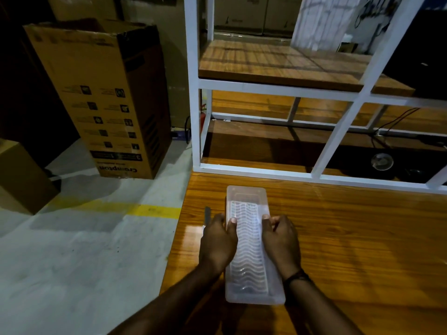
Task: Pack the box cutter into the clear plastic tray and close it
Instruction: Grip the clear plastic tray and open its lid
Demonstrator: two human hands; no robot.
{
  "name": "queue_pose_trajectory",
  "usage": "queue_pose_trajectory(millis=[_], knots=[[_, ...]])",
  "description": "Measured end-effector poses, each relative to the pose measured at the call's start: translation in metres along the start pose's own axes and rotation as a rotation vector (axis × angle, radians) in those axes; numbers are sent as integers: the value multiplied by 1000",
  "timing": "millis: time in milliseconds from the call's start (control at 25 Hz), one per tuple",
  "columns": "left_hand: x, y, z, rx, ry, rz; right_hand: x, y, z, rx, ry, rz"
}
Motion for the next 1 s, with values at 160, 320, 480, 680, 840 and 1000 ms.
queue_pose_trajectory(millis=[160, 320, 480, 680, 840, 1000], knots=[[4, -5, 13, 54, -68, -146, -10, 5, 7, 79, 93, 141], [7, -3, 13, 72, -55, -171, -12, 6, 8, 107, 121, 133], [8, -5, 13, 72, -56, -183, -13, 7, 8, 109, 121, 121], [-2, 7, 20, -31, -156, -33, -7, 14, 10, -18, 68, 51], [-18, 14, 58, -169, -92, 56, 4, 30, 46, -148, 83, 26], [-15, 13, 75, -188, -85, 2, 9, 35, 67, -141, 118, 25]])
Point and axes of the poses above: each hand's wrist, its own z-axis away from the middle knuckle, its own y-axis out of the back of the hand, x = y × z, the point moved 4 cm from there along -z, towards the middle knuckle, and after that the axes turned 1 degree about -x, right-handed, at the moved point
